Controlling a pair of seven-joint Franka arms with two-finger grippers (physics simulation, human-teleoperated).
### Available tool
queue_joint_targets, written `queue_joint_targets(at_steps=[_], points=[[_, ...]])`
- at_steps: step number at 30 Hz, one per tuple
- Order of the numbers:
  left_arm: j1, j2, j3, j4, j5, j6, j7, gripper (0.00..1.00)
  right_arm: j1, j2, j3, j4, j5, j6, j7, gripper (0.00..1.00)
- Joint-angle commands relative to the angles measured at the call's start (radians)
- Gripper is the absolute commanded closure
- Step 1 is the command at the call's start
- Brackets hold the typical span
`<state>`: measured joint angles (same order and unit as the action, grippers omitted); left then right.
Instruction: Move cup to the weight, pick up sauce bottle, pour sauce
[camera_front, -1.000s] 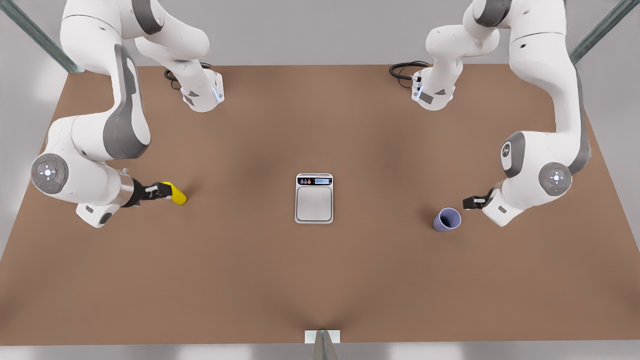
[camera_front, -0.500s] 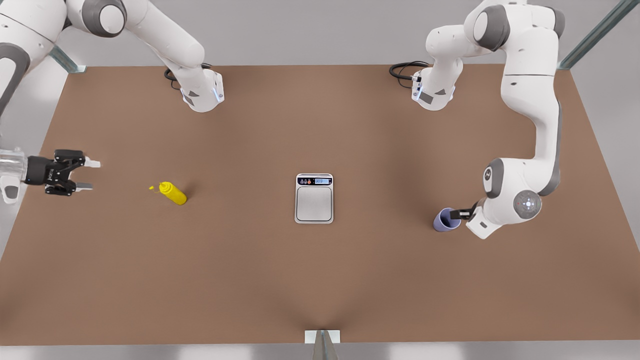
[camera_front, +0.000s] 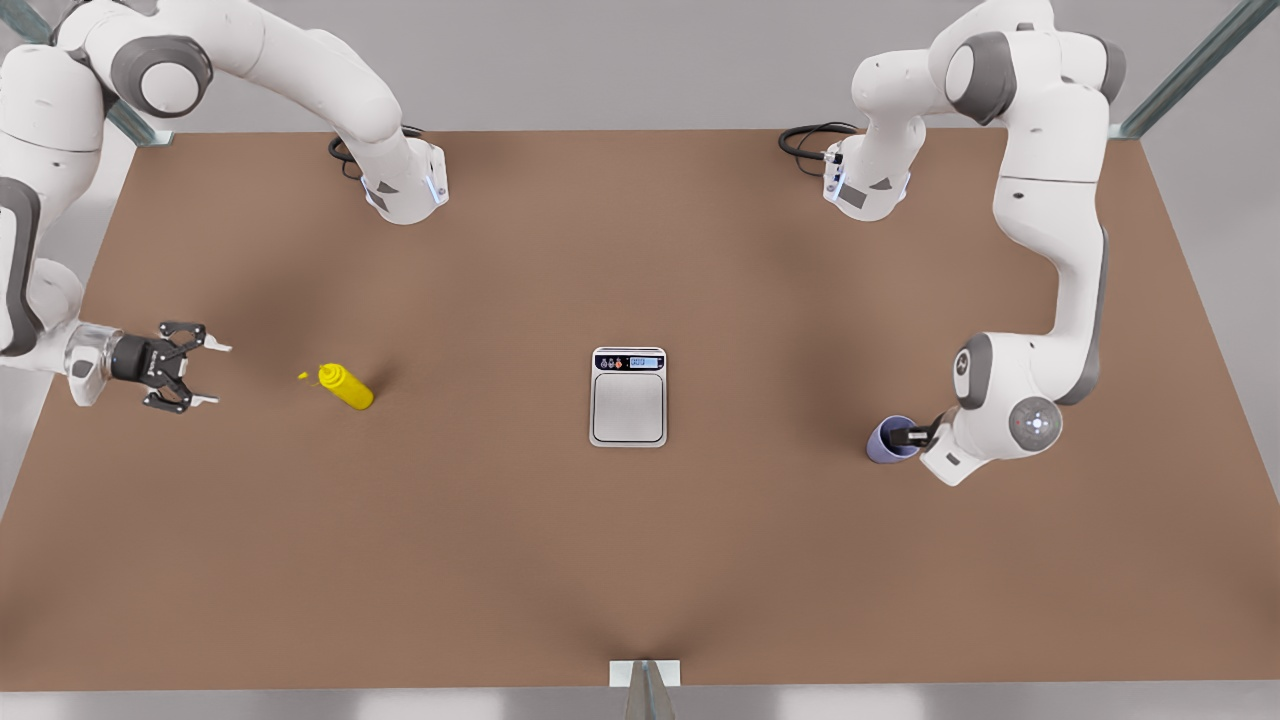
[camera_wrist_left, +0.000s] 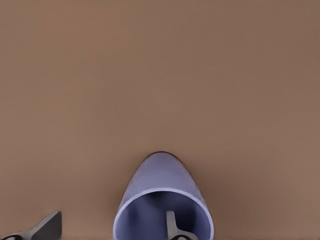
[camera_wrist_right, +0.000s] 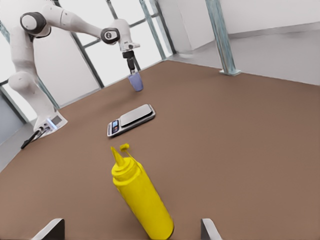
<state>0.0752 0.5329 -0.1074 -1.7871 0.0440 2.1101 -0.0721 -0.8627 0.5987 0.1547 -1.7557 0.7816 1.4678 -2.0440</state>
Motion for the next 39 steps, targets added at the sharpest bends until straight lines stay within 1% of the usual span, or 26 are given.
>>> queue_joint_targets(at_steps=[1, 2, 3, 7, 8, 9, 10, 11, 14, 16, 17, 22, 28, 31, 33, 36, 38, 39], points=[[0.000, 0.004, 0.000, 0.000, 0.000, 0.002, 0.000, 0.00, -0.001, 0.013, 0.000, -0.004, 0.004, 0.000, -0.005, 0.00], [0.000, 0.010, 0.000, 0.000, 0.002, 0.008, 0.000, 0.03, -0.002, 0.038, 0.000, -0.004, 0.045, 0.000, -0.063, 0.00], [0.000, 0.013, 0.000, 0.000, 0.002, 0.010, 0.000, 0.15, -0.002, 0.061, 0.000, -0.002, 0.057, 0.000, -0.100, 0.00], [0.000, 0.032, 0.000, 0.000, 0.002, 0.022, 0.000, 0.36, -0.019, 0.108, 0.000, -0.001, 0.059, -0.003, -0.194, 0.00], [0.000, 0.033, 0.000, 0.000, 0.002, 0.022, 0.000, 0.39, -0.021, 0.121, 0.000, 0.007, 0.059, -0.004, -0.197, 0.00], [0.000, 0.033, 0.000, 0.000, 0.002, 0.022, 0.002, 0.45, -0.022, 0.131, 0.002, 0.005, 0.061, -0.009, -0.287, 0.00], [0.000, 0.033, 0.000, 0.000, 0.002, 0.022, 0.002, 0.56, -0.018, 0.142, 0.002, 0.005, 0.064, -0.009, -0.341, 0.00], [0.000, 0.036, 0.000, 0.000, 0.002, 0.022, 0.002, 0.60, -0.016, 0.151, 0.002, 0.005, 0.064, -0.009, -0.357, 0.00], [0.000, 0.044, 0.000, 0.000, 0.002, 0.024, 0.000, 0.65, 0.007, 0.176, 0.002, 0.007, 0.064, -0.009, -0.375, 0.00], [0.000, 0.047, 0.000, 0.002, 0.002, 0.024, 0.000, 0.72, 0.024, 0.193, 0.000, 0.007, 0.056, -0.003, -0.364, 0.00], [0.000, 0.047, 0.000, 0.002, 0.002, 0.024, -0.002, 0.78, 0.028, 0.196, 0.000, 0.007, 0.054, -0.003, -0.364, 0.00], [-0.002, 0.047, 0.000, 0.006, 0.002, 0.022, -0.008, 0.79, 0.027, 0.210, 0.000, -0.001, 0.019, 0.002, -0.386, 0.00], [-0.005, 0.039, -0.002, 0.023, 0.002, 0.021, -0.008, 0.79, 0.076, 0.222, 0.005, -0.045, 0.054, 0.106, -0.432, 0.00], [-0.011, -0.033, -0.009, 0.025, -0.001, 0.014, -0.011, 0.79, 0.068, 0.220, 0.037, -0.087, 0.053, 0.146, -0.432, 0.00], [-0.011, -0.059, -0.048, 0.025, -0.003, 0.013, -0.021, 0.79, 0.062, 0.216, 0.039, -0.105, 0.051, 0.147, -0.435, 0.00], [-0.011, -0.071, -0.074, 0.026, -0.003, 0.013, -0.040, 0.79, 0.063, 0.214, 0.048, -0.113, 0.053, 0.149, -0.459, 0.00], [-0.011, -0.070, -0.147, 0.037, -0.003, 0.013, -0.172, 0.79, 0.070, 0.214, 0.054, -0.113, 0.054, 0.149, -0.461, 0.00], [-0.050, -0.065, -0.158, 0.037, -0.003, 0.013, -0.253, 0.79, 0.073, 0.214, 0.054, -0.114, 0.056, 0.149, -0.461, 0.00]])
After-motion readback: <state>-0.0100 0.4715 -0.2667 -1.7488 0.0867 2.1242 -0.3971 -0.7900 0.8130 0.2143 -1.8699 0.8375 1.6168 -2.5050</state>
